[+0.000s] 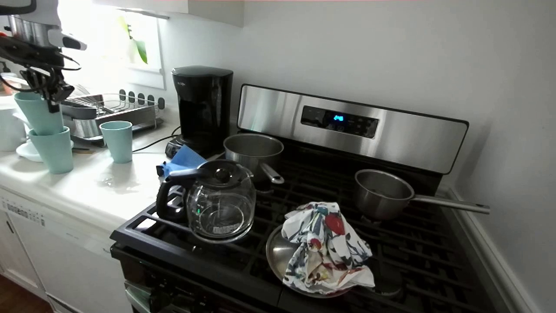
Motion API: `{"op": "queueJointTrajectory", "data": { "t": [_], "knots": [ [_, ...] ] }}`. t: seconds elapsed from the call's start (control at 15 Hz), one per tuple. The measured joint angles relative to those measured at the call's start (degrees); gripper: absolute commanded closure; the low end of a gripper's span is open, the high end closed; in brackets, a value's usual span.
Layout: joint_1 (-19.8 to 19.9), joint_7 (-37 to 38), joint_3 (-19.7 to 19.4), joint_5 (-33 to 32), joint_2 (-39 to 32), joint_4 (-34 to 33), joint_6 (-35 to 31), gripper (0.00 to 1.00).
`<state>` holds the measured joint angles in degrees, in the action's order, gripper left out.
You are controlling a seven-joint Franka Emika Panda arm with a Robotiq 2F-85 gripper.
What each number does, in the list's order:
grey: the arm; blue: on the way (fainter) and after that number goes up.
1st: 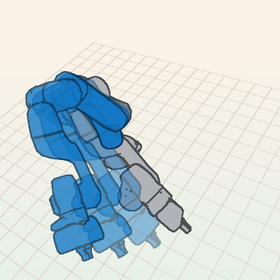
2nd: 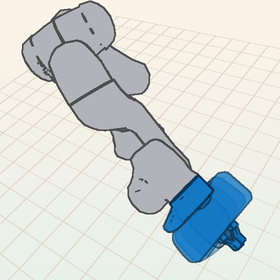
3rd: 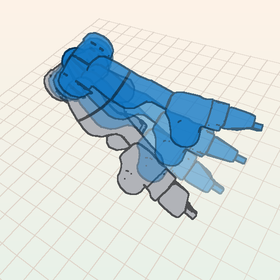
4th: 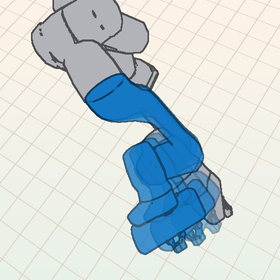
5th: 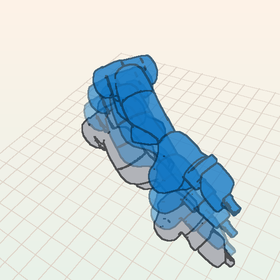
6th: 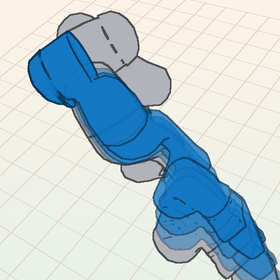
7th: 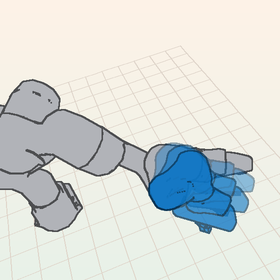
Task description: Stack up the three grey cups and then turn them over
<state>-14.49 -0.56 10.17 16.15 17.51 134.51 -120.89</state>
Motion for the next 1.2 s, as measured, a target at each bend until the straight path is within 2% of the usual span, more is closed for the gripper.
{"op": "queueJointTrajectory", "data": {
  "t": [0.13, 0.2, 0.27, 0.4, 0.93, 1.07, 1.2],
  "knots": [
    [0.04, 0.07, 0.46, -1.14, -1.35, 0.00, -0.98, 0.99],
    [0.06, 0.22, 0.66, -1.89, -1.94, 0.00, -1.43, 0.72],
    [0.08, 0.46, 0.86, -2.75, -2.52, 0.00, -1.94, 0.70],
    [0.13, 1.18, 1.20, -4.57, -3.49, 0.00, -3.18, 0.57],
    [0.15, 3.25, 1.67, -8.34, -5.12, 0.02, -4.95, 0.01],
    [0.17, 3.26, 1.68, -8.34, -5.90, 0.16, -4.77, 0.02],
    [0.26, 3.27, 1.67, -8.34, -7.12, 0.41, -4.60, 0.27]
  ]
}}
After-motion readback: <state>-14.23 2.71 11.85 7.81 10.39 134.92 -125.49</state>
